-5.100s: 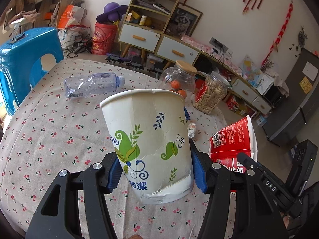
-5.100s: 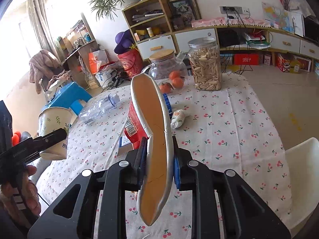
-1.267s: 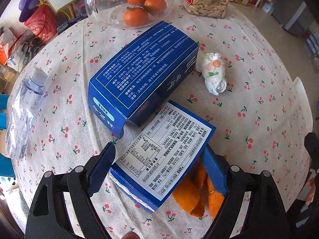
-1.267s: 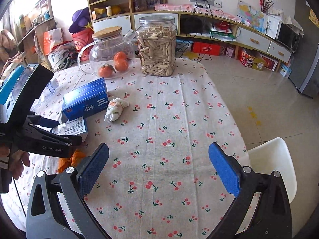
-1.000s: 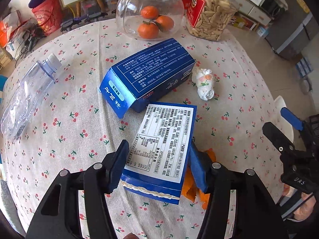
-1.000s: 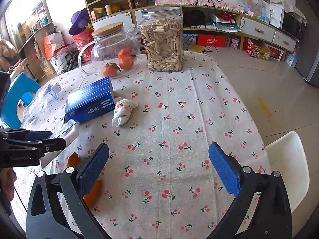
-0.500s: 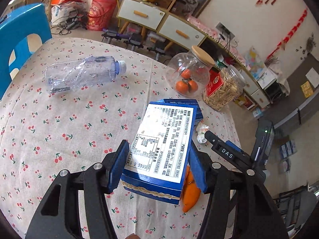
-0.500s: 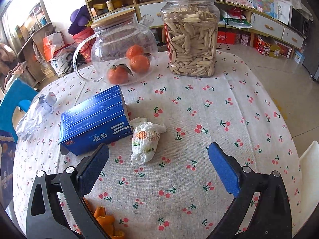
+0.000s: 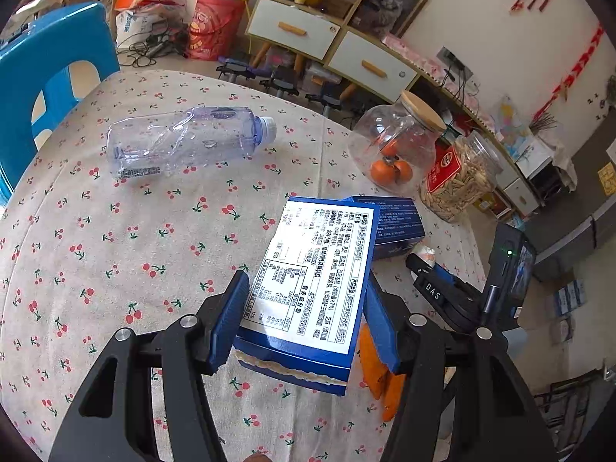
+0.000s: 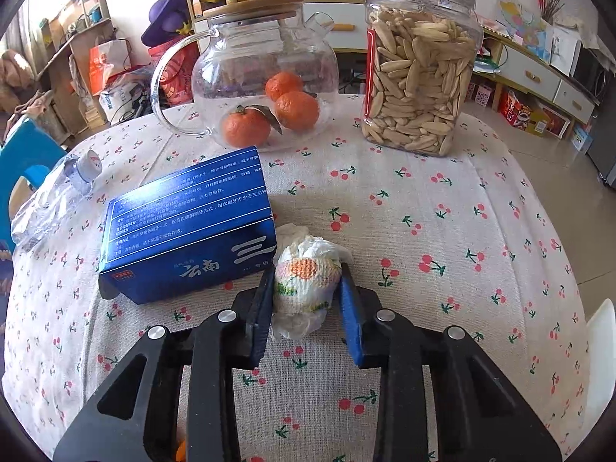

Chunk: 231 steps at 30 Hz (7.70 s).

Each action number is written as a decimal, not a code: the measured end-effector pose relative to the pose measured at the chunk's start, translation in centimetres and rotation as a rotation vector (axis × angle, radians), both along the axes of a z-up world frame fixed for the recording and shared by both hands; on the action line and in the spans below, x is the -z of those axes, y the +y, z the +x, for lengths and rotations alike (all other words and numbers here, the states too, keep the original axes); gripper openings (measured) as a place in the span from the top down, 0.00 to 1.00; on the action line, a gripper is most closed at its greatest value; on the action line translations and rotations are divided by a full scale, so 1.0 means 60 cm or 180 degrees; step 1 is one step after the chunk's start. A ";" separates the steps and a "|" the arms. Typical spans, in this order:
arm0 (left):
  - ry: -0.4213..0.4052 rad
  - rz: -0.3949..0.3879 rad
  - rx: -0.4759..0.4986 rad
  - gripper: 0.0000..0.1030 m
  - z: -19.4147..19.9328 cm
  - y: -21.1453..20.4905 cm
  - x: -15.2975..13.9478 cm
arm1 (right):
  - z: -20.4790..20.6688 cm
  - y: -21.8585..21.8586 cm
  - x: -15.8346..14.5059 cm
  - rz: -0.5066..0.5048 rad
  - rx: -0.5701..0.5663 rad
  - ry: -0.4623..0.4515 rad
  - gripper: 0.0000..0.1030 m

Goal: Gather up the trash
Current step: 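Grasp the white wrapped snack with right tool while left tool holds the box, then drop the snack into the bin with right tool while left tool drops the box, then grasp the crushed plastic water bottle with the left tool, then grasp the blue medicine box with right tool while left tool holds the bottle, then drop the box into the bin with right tool while left tool drops the bottle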

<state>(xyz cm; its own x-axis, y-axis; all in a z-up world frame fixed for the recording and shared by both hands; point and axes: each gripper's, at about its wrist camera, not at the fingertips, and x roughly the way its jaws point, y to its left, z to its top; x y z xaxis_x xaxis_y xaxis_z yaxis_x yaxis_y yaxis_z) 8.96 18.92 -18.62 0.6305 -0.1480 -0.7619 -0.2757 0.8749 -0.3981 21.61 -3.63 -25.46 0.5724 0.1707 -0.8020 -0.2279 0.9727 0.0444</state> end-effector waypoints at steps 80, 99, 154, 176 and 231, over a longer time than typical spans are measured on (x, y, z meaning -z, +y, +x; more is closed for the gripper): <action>0.0175 0.0150 0.2080 0.29 0.090 -0.792 0.020 | -0.217 -0.725 -0.148 -0.0006 0.2485 -0.0511 0.07; -0.0234 0.1074 0.1079 0.21 0.050 -0.485 -0.050 | -0.173 -0.434 -0.172 -0.0172 0.1272 -0.0761 0.07; 0.0704 0.1243 0.0251 0.56 0.116 0.110 0.032 | 0.013 0.031 -0.062 0.0729 0.0600 0.0571 0.07; 0.0085 0.0533 -0.0120 0.55 -0.003 0.096 -0.044 | 0.009 0.080 -0.021 0.0496 0.0304 0.0532 0.49; -0.0069 0.0118 0.1743 0.56 0.072 -0.711 -0.010 | -0.222 -0.683 -0.140 0.0036 0.2762 -0.0626 0.07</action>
